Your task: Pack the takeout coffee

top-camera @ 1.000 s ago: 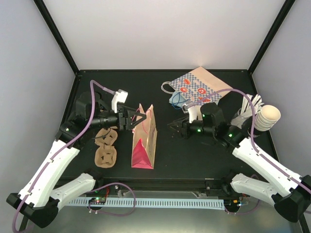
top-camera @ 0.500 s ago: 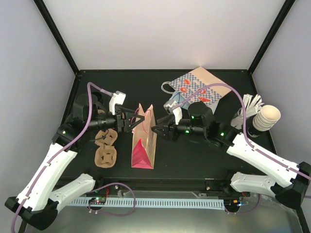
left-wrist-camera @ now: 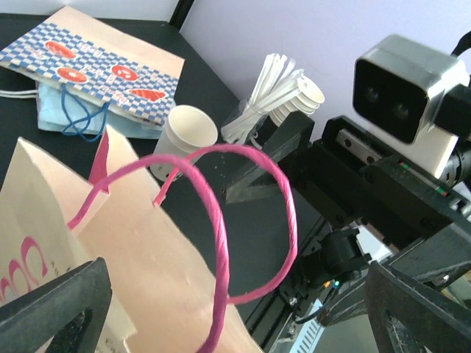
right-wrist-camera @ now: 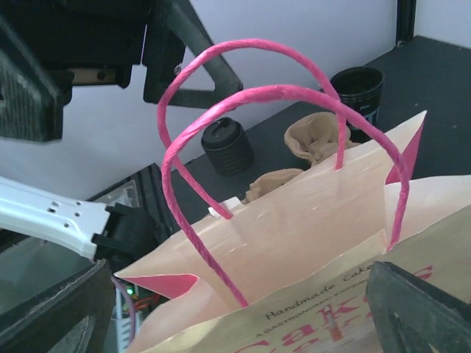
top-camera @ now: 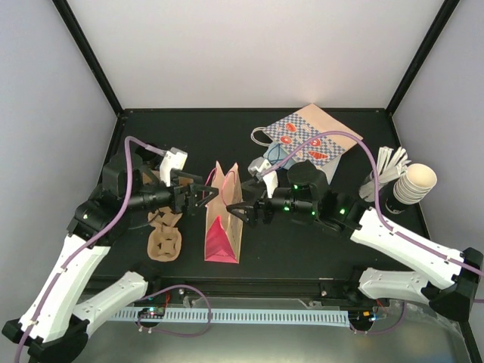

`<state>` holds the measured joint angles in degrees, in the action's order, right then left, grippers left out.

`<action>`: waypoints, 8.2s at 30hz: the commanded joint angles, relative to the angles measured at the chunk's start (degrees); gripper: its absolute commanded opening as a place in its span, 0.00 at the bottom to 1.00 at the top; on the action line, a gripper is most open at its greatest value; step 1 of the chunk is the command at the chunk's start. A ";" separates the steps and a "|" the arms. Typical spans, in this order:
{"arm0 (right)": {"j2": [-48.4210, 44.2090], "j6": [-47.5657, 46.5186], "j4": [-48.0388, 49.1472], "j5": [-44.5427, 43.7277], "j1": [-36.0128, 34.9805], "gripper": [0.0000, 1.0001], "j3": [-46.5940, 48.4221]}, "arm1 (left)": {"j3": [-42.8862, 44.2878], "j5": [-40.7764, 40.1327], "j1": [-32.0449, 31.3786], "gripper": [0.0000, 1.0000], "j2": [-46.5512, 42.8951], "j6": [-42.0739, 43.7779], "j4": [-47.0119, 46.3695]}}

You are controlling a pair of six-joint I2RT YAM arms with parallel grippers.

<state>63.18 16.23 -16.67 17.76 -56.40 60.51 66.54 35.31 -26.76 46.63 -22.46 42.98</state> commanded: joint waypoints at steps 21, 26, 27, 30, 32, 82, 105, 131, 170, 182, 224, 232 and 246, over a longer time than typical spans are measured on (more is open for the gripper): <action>-1.77 -3.09 0.73 -1.95 -1.34 1.00 0.80 | -4.93 -5.42 -0.40 0.99 -11.23 -0.91 10.58; -1.58 -3.53 1.69 -0.90 -1.40 0.97 0.61 | -5.85 -4.92 -0.46 0.98 -10.63 0.21 11.08; -1.24 -3.83 1.61 -0.67 -1.57 0.96 0.96 | -5.77 -5.09 -0.48 0.96 -10.22 0.46 11.19; 0.15 -4.56 1.30 -0.75 -2.08 0.89 2.20 | -5.11 -6.15 -0.48 0.92 -8.51 0.98 11.75; 1.31 -4.95 0.97 -0.90 -2.41 0.87 3.25 | -4.63 -6.53 -0.56 0.88 -7.56 1.01 12.06; -4.17 -6.60 -2.05 -13.60 -4.59 0.01 -0.57 | 6.27 -47.57 -12.50 0.80 9.59 -0.02 20.96; -6.84 -8.40 -4.10 -19.74 -4.59 0.03 -0.62 | 12.33 -36.80 -12.39 0.79 13.44 3.95 11.27; -3.77 -9.55 -3.51 -16.13 -4.57 0.07 1.76 | 15.50 -18.55 -12.44 0.91 6.15 -0.59 10.71; -2.90 -9.02 -1.52 -27.49 -4.18 0.06 2.81 | 20.40 -25.66 -10.25 0.02 20.11 -2.23 4.36; -4.27 -7.26 -4.49 -31.04 -3.76 0.06 1.92 | 21.04 -18.25 -2.08 0.02 23.26 0.53 1.06; -21.13 -0.90 -22.58 -27.59 -3.79 0.47 -3.93 | 19.93 -8.67 -9.64 0.02 24.41 12.21 1.86; -15.30 -2.34 -29.82 -34.88 -3.72 0.47 7.90 | 23.31 -8.47 -9.67 0.03 23.68 12.70 3.13; 1.40 -6.79 -36.88 -38.31 -1.13 0.46 27.61 | 27.22 -8.52 -9.70 0.03 24.56 15.16 6.93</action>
<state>63.77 10.72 -51.70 -18.52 -58.81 84.44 91.39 26.79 -36.10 71.59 -8.78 48.25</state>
